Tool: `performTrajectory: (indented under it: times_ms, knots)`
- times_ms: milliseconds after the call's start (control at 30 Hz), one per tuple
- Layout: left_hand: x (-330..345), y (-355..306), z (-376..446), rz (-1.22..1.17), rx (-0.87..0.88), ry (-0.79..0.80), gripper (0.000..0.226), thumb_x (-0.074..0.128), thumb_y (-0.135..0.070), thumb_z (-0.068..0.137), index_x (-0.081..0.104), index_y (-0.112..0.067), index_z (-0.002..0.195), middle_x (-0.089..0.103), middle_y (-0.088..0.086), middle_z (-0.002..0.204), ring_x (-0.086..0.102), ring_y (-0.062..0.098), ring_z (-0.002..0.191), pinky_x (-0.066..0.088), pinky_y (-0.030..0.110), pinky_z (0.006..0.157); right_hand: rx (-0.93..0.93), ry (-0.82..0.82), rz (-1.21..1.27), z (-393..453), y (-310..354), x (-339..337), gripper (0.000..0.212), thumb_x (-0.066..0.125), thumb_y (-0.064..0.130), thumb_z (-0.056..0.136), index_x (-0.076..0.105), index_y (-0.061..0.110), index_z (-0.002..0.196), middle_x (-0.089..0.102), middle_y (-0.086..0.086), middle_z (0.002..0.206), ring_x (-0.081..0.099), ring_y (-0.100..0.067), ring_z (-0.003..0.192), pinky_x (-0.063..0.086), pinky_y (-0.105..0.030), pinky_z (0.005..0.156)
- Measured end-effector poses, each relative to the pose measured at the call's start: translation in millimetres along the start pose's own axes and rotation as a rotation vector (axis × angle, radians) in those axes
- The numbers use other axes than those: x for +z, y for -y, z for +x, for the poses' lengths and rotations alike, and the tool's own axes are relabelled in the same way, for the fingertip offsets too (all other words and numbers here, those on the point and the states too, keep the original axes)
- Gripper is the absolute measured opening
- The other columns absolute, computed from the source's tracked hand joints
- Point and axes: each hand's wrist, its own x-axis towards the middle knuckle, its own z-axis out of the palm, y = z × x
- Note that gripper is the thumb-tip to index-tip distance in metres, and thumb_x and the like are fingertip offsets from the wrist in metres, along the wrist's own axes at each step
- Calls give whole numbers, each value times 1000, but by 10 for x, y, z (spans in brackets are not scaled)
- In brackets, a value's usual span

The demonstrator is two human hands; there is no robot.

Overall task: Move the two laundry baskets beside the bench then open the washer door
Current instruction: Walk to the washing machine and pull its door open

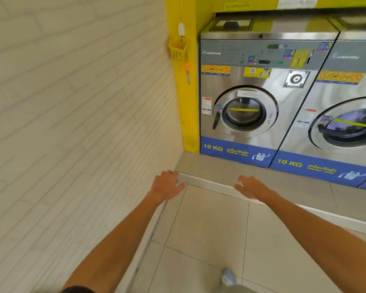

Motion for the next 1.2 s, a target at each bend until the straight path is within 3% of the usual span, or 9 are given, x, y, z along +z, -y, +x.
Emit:
performTrajectory:
  times_ms: [267, 433, 667, 800, 967, 1100, 1200]
  knots:
    - [-563, -472, 1488, -115, 38, -82, 69, 46, -56, 97, 36, -15, 152, 40, 12, 155, 39, 32, 139, 34, 47, 111, 13, 15, -15, 1381, -300, -895, 54, 41, 41, 106, 43, 6, 146, 50, -18, 147, 49, -33, 135, 41, -39, 106]
    - [-888, -452, 2459, -32, 143, -95, 67, 50, -52, 97, 36, -14, 151, 37, 11, 157, 37, 31, 141, 36, 45, 111, 10, 12, 54, 2169, -198, -1162, 53, 44, 42, 105, 44, 8, 145, 52, -17, 145, 49, -34, 134, 42, -41, 104]
    - [-1409, -361, 4240, 93, 346, -66, 69, 57, -48, 94, 38, -11, 149, 36, 13, 157, 35, 32, 142, 36, 44, 109, 167, -35, 277, 3533, 33, -1623, 61, 51, 42, 102, 35, 11, 152, 48, -21, 146, 49, -39, 133, 43, -46, 104]
    - [-1532, -319, 5319, 218, 534, -72, 66, 61, -46, 90, 44, -9, 142, 45, 15, 149, 42, 33, 136, 40, 43, 104, 290, -32, 411, 4347, 209, -1747, 62, 53, 40, 100, 33, 15, 154, 50, -19, 146, 52, -37, 130, 45, -43, 101]
    - [-1582, -257, 6381, 484, 745, -65, 75, 58, -52, 89, 37, -11, 148, 32, 18, 158, 26, 38, 147, 29, 49, 116, 377, -32, 526, 5148, 302, -1786, 59, 57, 39, 99, 37, 12, 149, 55, -21, 137, 56, -38, 124, 48, -42, 96]
    - [-1684, -188, 7020, 679, 895, -168, 78, 58, -51, 90, 34, -11, 153, 25, 18, 162, 17, 39, 150, 22, 51, 121, 414, -77, 630, 5689, 271, -1807, 67, 61, 37, 97, 33, 11, 153, 54, -21, 140, 55, -36, 127, 46, -42, 99]
    - [-1730, -224, 7389, 799, 979, -275, 74, 58, -43, 93, 32, -11, 154, 16, 19, 165, 8, 41, 153, 14, 55, 122, 437, -135, 686, 6075, 225, -1738, 70, 66, 39, 93, 37, 7, 148, 57, -21, 135, 60, -36, 118, 53, -43, 94]
